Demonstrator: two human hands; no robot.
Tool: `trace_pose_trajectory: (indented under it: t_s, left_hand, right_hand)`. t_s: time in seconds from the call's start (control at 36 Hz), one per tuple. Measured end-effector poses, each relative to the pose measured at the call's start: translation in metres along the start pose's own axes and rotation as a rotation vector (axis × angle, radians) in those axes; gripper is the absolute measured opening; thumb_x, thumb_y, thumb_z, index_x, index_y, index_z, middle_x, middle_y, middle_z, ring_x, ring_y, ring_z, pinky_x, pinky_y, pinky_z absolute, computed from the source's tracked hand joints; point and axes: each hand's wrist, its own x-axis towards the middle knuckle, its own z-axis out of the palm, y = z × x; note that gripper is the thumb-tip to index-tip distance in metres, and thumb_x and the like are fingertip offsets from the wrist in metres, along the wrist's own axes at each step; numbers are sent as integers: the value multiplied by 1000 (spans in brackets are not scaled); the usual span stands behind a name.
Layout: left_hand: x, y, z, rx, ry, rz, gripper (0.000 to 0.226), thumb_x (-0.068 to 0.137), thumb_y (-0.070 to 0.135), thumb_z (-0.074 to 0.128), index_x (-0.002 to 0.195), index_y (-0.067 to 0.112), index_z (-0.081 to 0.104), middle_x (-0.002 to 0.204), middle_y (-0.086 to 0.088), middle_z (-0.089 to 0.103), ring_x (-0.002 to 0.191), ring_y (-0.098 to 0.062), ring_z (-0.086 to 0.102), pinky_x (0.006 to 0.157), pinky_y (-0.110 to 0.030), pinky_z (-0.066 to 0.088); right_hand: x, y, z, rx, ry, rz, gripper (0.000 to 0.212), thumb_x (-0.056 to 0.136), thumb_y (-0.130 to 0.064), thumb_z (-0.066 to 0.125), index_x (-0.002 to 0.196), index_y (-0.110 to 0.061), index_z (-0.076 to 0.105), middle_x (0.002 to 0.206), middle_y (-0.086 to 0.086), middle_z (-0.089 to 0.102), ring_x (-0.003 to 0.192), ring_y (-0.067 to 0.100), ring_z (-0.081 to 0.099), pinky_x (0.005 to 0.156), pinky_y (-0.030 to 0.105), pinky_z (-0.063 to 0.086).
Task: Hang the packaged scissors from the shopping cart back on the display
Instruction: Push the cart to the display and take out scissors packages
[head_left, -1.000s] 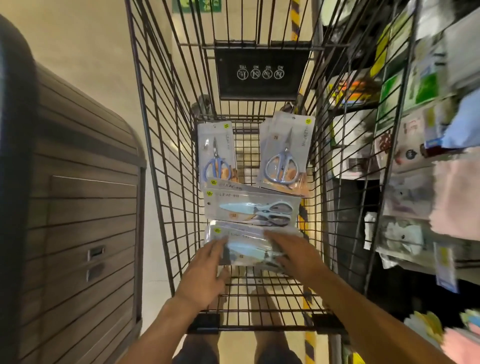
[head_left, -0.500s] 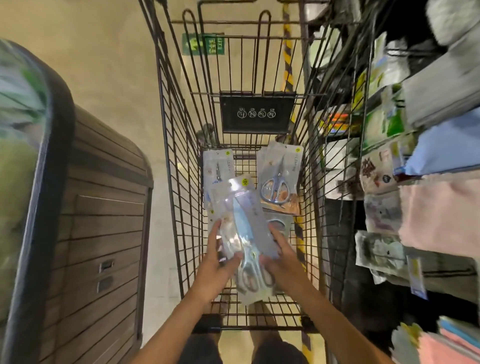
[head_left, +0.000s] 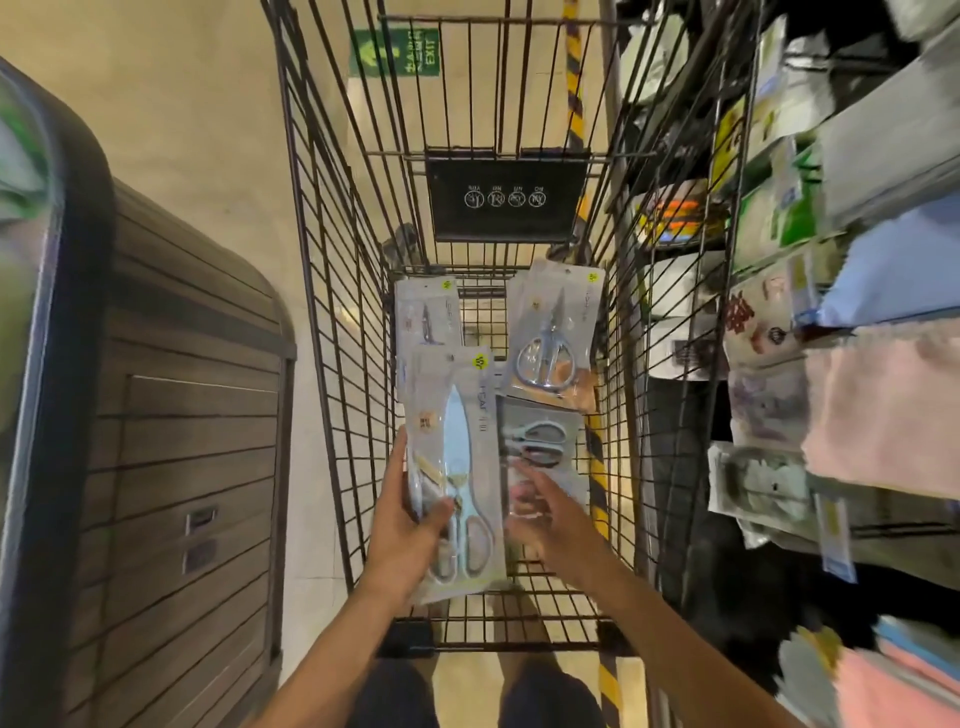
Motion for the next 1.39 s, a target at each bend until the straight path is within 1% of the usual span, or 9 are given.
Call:
trace_pose_trajectory:
  t_s: [0.17, 0.25, 0.33, 0.47, 0.72, 0.92, 1.11, 1.22, 1.39]
  left_hand:
    - [9, -4, -2, 29, 55, 16, 94, 91, -8, 62, 153, 51, 22, 151, 9, 46, 136, -13, 49, 99, -33, 52]
    - [17, -13, -1, 60, 64, 14, 94, 91, -9, 61, 154, 50, 21, 153, 7, 45, 136, -14, 49, 100, -34, 52]
    - [24, -23, -2, 79, 64, 8, 94, 91, -11, 59, 155, 46, 21, 152, 9, 44, 126, -7, 53, 85, -14, 55]
    - [33, -42, -7, 114, 91, 15, 97, 89, -9, 64, 157, 43, 18, 160, 7, 36, 142, -14, 40, 86, -5, 48]
    - [32, -48, -13, 86, 73, 9, 95, 89, -13, 62, 154, 45, 24, 149, 14, 45, 110, 22, 52, 75, -4, 50]
    - [30, -46, -13, 92, 60, 23, 94, 89, -11, 62, 155, 43, 22, 155, 11, 42, 136, -6, 46, 83, -5, 50]
    - [27, -43, -13, 112, 52, -6, 95, 90, -9, 63, 155, 45, 20, 156, 8, 40, 141, -13, 43, 98, -15, 45]
    - [16, -24, -12, 122, 50, -8, 94, 90, -9, 63, 154, 46, 22, 151, 9, 46, 132, -10, 52, 87, -10, 51]
    - [-9, 24, -13, 98, 23, 51, 91, 91, -10, 61, 151, 49, 27, 146, 6, 52, 120, -9, 60, 72, -11, 55]
  right_hand:
    - [28, 27, -24, -359, 92, -39, 72, 88, -13, 72, 145, -47, 42, 120, -7, 53, 109, 14, 61, 91, 34, 59]
    - [45, 46, -22, -528, 70, -126, 75, 80, -10, 78, 144, -34, 49, 118, -6, 58, 102, 14, 64, 86, 34, 60]
    - [57, 61, -14, -759, 161, -251, 70, 77, -8, 76, 142, -20, 53, 128, 4, 61, 116, 22, 58, 98, 36, 50]
    - [73, 78, -1, -946, 130, -308, 72, 89, -53, 63, 148, -16, 44, 147, 9, 50, 136, 28, 45, 113, 47, 41]
    - [84, 96, 4, -978, 227, -256, 91, 69, -20, 86, 149, -23, 44, 145, 3, 51, 130, 23, 47, 106, 38, 48]
    - [88, 96, 2, -1075, 237, -247, 94, 55, -47, 94, 134, -27, 48, 133, 2, 49, 121, 22, 45, 99, 39, 48]
    - [86, 81, 3, -1003, 115, -85, 73, 71, -42, 87, 126, -31, 39, 117, 2, 68, 104, 26, 67, 86, 43, 57]
    - [74, 60, -5, -1017, 4, -60, 91, 84, -41, 76, 150, -47, 14, 127, 5, 66, 111, 28, 66, 92, 43, 56]
    - [35, 21, -23, -887, 46, -210, 83, 89, -24, 70, 156, -43, 25, 125, 2, 67, 98, 23, 67, 77, 27, 48]
